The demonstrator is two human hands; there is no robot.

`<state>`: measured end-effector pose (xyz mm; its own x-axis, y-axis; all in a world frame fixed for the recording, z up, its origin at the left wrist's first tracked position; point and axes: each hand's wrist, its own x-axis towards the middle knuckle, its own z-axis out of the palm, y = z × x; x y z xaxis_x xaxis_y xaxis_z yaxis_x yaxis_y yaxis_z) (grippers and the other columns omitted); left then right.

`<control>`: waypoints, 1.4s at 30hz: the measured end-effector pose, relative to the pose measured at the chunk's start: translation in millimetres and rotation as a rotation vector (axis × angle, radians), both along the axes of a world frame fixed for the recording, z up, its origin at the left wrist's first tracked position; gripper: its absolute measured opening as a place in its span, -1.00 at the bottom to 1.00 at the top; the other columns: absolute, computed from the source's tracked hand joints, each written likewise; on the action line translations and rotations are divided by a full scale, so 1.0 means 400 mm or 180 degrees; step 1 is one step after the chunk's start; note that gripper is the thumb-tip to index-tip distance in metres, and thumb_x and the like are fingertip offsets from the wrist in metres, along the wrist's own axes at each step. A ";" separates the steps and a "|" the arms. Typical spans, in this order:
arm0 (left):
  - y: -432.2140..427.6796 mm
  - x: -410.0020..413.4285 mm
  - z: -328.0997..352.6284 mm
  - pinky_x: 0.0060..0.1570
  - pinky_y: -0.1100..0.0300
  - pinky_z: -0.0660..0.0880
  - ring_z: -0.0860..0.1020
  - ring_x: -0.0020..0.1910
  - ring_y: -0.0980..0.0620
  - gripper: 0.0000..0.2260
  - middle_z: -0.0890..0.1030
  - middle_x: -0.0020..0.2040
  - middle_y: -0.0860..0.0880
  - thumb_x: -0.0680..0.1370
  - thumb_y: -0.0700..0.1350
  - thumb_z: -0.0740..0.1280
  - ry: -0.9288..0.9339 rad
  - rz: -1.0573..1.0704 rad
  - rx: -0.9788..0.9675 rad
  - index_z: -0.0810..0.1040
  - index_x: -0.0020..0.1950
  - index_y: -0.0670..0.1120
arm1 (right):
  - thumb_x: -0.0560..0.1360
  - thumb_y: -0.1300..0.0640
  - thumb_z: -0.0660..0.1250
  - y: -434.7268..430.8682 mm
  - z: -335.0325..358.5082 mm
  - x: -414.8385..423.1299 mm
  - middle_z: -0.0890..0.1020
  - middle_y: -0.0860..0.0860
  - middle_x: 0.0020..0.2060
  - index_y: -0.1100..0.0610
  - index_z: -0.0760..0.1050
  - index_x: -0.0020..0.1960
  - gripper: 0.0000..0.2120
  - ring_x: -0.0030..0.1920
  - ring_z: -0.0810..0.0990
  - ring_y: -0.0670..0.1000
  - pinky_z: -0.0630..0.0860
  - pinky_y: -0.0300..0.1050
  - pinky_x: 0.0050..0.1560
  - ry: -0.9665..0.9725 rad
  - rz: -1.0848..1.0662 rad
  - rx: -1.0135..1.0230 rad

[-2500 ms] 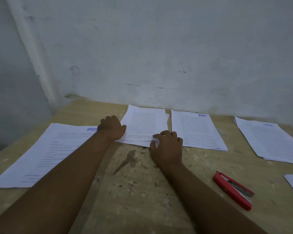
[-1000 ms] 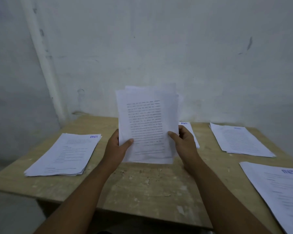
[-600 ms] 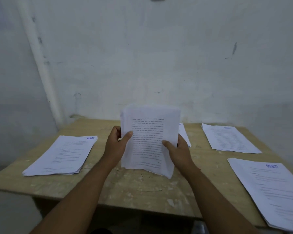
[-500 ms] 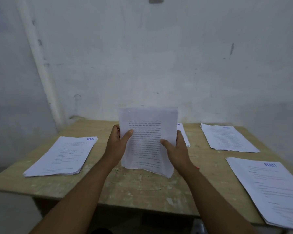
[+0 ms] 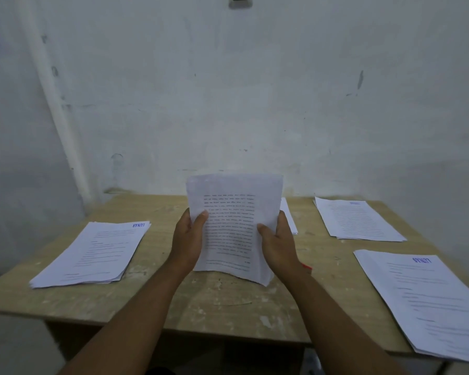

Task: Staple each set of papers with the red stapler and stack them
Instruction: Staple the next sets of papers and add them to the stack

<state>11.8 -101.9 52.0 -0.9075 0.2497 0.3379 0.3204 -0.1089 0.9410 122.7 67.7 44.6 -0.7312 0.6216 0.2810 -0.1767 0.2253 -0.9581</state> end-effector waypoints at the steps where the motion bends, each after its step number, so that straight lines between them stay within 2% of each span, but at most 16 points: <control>1: 0.005 0.002 0.001 -0.09 0.37 0.52 0.65 0.05 0.25 -0.79 0.67 0.13 0.17 0.70 -0.05 0.29 -0.0003 0.0023 0.0018 0.56 0.33 0.08 | 0.68 0.21 0.28 -0.001 0.000 -0.002 0.52 -0.35 0.11 -0.13 0.35 0.31 -0.68 0.08 0.51 -0.32 0.45 -0.32 0.00 0.0014 -0.0012 0.0015; 5: 0.018 0.007 -0.008 -0.06 0.28 0.50 0.60 0.15 0.13 -0.77 0.63 0.17 0.12 0.69 -0.09 0.31 0.0010 0.0160 -0.0037 0.49 0.35 0.01 | 0.69 0.21 0.25 -0.006 -0.004 -0.006 0.54 -0.22 0.14 -0.09 0.33 0.32 -0.71 0.13 0.54 -0.21 0.50 -0.13 0.09 -0.0021 -0.0026 -0.0006; 9: 0.019 0.011 -0.027 -0.09 0.31 0.50 0.59 0.12 0.17 -0.75 0.62 0.17 0.12 0.71 -0.08 0.27 -0.0015 0.0307 0.0008 0.48 0.39 0.03 | 0.70 0.20 0.24 -0.008 -0.015 -0.003 0.59 -0.12 0.19 -0.06 0.36 0.34 -0.73 0.19 0.60 -0.03 0.54 -0.14 0.04 -0.0057 -0.0101 -0.0042; 14: 0.037 0.017 -0.052 -0.07 0.27 0.51 0.58 0.11 0.19 -0.80 0.60 0.15 0.15 0.73 -0.08 0.22 -0.0018 0.0390 -0.0050 0.45 0.35 0.07 | 0.72 0.17 0.20 -0.022 -0.017 -0.004 0.56 -0.02 0.26 -0.04 0.36 0.34 -0.77 0.24 0.55 0.04 0.51 -0.03 0.16 -0.0173 -0.0068 0.0046; 17: 0.044 0.013 -0.043 -0.11 0.24 0.50 0.58 0.08 0.14 -0.85 0.59 0.09 0.15 0.74 -0.09 0.16 0.0116 0.0609 -0.0256 0.45 0.27 0.05 | 0.67 0.26 0.19 -0.018 -0.005 0.005 0.56 -0.05 0.26 -0.01 0.38 0.38 -0.67 0.25 0.55 0.00 0.50 -0.07 0.18 -0.0233 0.0045 0.0063; 20: 0.036 -0.011 -0.023 -0.07 0.09 0.56 0.61 0.07 -0.04 -0.85 0.62 0.09 0.01 0.73 -0.11 0.13 0.0308 0.0807 -0.0619 0.45 0.22 -0.04 | 0.47 0.43 0.14 0.008 0.017 0.028 0.61 -0.09 0.18 -0.02 0.46 0.32 -0.45 0.17 0.58 -0.10 0.53 -0.11 0.02 -0.0458 0.0366 0.0253; 23: 0.019 -0.041 0.008 0.05 -0.07 0.60 0.61 0.06 -0.12 -0.81 0.62 0.14 -0.04 0.70 -0.08 0.10 0.0616 0.0938 -0.1285 0.45 0.24 -0.04 | 0.40 0.36 0.16 0.068 0.029 0.042 0.65 -0.07 0.05 -0.05 0.57 0.13 -0.55 0.01 0.61 -0.02 0.53 -0.13 -0.10 -0.0841 0.0335 0.0686; 25: 0.007 -0.055 0.034 0.03 -0.07 0.60 0.61 0.01 -0.12 -0.77 0.62 0.11 -0.01 0.68 -0.08 0.09 0.0796 0.0932 -0.1753 0.46 0.26 -0.03 | 0.40 0.31 0.21 0.122 0.022 0.048 0.61 -0.07 0.07 -0.09 0.58 0.12 -0.57 0.04 0.61 0.01 0.50 -0.14 -0.10 -0.1311 0.0233 0.0984; 27: -0.001 -0.066 0.053 -0.02 -0.04 0.59 0.60 -0.06 -0.13 -0.76 0.63 0.05 -0.01 0.64 -0.09 0.09 0.0987 0.0806 -0.2200 0.48 0.23 -0.01 | 0.44 0.25 0.33 0.174 0.010 0.057 0.61 -0.04 0.14 -0.08 0.59 0.24 -0.58 0.18 0.61 0.06 0.53 -0.10 0.08 -0.1991 0.0079 0.1339; 30: -0.010 -0.086 0.071 -0.07 0.00 0.54 0.59 -0.10 -0.16 -0.71 0.63 -0.04 -0.02 0.58 -0.03 0.06 0.1289 0.0533 -0.2827 0.52 0.14 -0.04 | 0.45 -0.05 0.49 0.220 -0.016 0.066 0.61 0.07 0.31 0.02 0.58 0.39 -0.48 0.31 0.58 0.12 0.56 0.02 0.31 -0.3030 0.0101 0.1656; 32: -0.010 -0.094 0.076 -0.06 0.00 0.51 0.58 -0.11 -0.15 -0.69 0.62 -0.10 -0.03 0.52 0.03 0.03 0.1337 0.0259 -0.3133 0.51 -0.01 -0.07 | 0.44 -0.12 0.52 0.221 -0.031 0.072 0.70 0.10 0.20 0.12 0.65 0.28 -0.51 0.19 0.68 0.10 0.62 0.03 0.25 -0.3312 0.0258 0.1688; 34: -0.002 -0.096 0.072 -0.04 0.03 0.48 0.57 -0.05 -0.12 -0.72 0.61 -0.07 -0.01 0.56 0.04 0.04 0.1400 0.0010 -0.3482 0.51 -0.04 -0.03 | 0.42 -0.10 0.54 0.226 -0.054 0.071 0.76 0.13 0.01 0.15 0.71 0.13 -0.60 0.04 0.74 0.09 0.64 -0.04 0.05 -0.3193 0.0227 0.1647; 36: 0.006 -0.091 0.057 -0.06 0.08 0.38 0.55 -0.01 -0.11 -0.73 0.61 -0.03 -0.01 0.61 0.04 0.07 0.1526 -0.0136 -0.3703 0.52 -0.04 0.00 | 0.40 -0.09 0.56 0.228 -0.059 0.074 0.76 0.09 -0.08 0.11 0.74 0.09 -0.64 -0.02 0.73 0.05 0.58 -0.11 -0.13 -0.3130 0.0181 0.1661; 38: 0.016 -0.081 0.037 -0.01 0.11 0.36 0.57 0.09 -0.11 -0.68 0.65 0.11 -0.04 0.65 0.03 0.08 0.1598 -0.0265 -0.3845 0.61 0.11 -0.02 | 0.38 -0.08 0.59 0.235 -0.052 0.074 0.75 0.08 -0.04 0.08 0.75 0.08 -0.65 0.00 0.71 0.04 0.56 -0.11 -0.11 -0.3151 0.0199 0.1649; 40: 0.026 -0.072 0.013 0.04 0.10 0.38 0.58 0.18 -0.11 -0.68 0.65 0.22 -0.04 0.67 0.02 0.12 0.1547 -0.0433 -0.3939 0.62 0.23 -0.01 | 0.40 -0.07 0.59 0.248 -0.044 0.070 0.75 0.10 -0.04 0.11 0.75 0.05 -0.67 -0.08 0.70 0.06 0.57 -0.09 -0.11 -0.3046 0.0183 0.1365; 42: 0.034 -0.063 -0.013 0.01 0.10 0.43 0.60 0.10 -0.08 -0.71 0.67 0.14 0.00 0.65 0.05 0.14 0.1465 -0.0604 -0.3947 0.64 0.10 0.04 | 0.48 -0.10 0.52 0.262 -0.038 0.065 0.75 0.21 -0.09 0.23 0.72 0.03 -0.62 -0.21 0.66 0.09 0.55 -0.08 -0.15 -0.2692 0.0099 0.0766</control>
<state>-13.4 -88.2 46.9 -0.6902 0.7210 0.0613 0.7084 0.6559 0.2608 148.8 172.6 29.6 -0.7692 0.5916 -0.2416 0.5614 0.4449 -0.6978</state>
